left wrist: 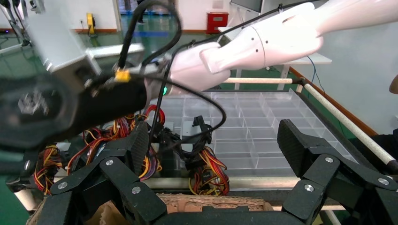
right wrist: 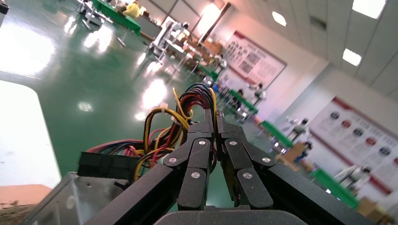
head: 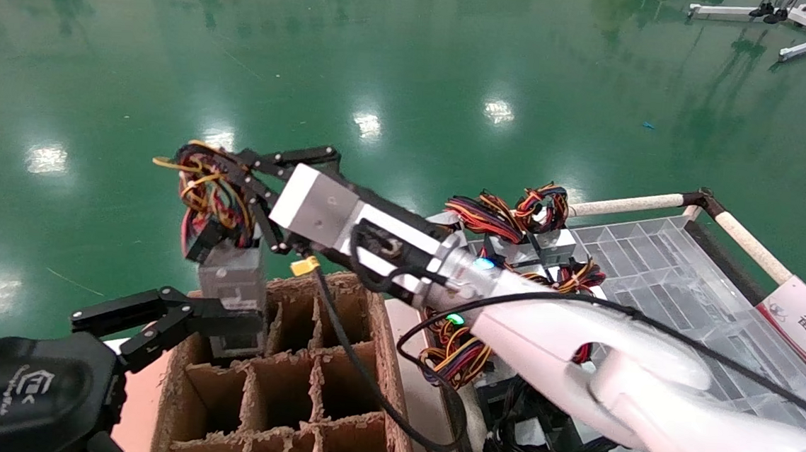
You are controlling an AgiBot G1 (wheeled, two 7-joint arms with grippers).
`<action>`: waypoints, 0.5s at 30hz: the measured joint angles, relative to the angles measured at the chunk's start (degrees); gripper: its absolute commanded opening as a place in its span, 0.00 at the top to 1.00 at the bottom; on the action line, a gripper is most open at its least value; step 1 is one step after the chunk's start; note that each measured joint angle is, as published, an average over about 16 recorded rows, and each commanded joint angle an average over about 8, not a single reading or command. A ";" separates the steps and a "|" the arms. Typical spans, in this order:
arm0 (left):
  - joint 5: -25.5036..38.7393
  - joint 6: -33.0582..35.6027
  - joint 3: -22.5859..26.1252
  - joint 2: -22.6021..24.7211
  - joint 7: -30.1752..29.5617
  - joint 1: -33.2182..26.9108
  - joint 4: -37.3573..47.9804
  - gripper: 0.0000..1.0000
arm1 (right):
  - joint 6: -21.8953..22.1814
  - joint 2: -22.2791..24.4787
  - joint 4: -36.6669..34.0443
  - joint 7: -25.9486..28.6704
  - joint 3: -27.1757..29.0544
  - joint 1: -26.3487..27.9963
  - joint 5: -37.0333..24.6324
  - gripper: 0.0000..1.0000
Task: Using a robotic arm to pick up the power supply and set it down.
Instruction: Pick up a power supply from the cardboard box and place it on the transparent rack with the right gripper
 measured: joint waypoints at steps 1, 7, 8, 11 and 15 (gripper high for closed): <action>0.00 0.00 0.00 0.00 0.00 0.00 0.00 0.00 | -0.04 0.83 0.71 -0.31 0.29 0.21 0.04 1.00; 0.00 0.00 0.00 0.00 0.00 0.00 0.00 0.00 | 1.85 7.27 7.05 -1.47 1.76 1.67 0.03 1.00; 0.00 0.00 0.00 0.00 0.00 0.00 0.00 0.00 | 2.49 8.57 8.39 -1.52 1.95 1.94 0.01 1.00; 0.00 0.00 0.00 0.00 0.00 0.00 0.00 0.00 | 4.96 12.89 12.86 -1.43 2.43 2.80 -0.14 1.00; 0.00 0.00 0.00 0.00 0.00 0.00 0.00 0.00 | 9.28 19.59 19.74 -0.95 2.94 3.95 -0.41 1.00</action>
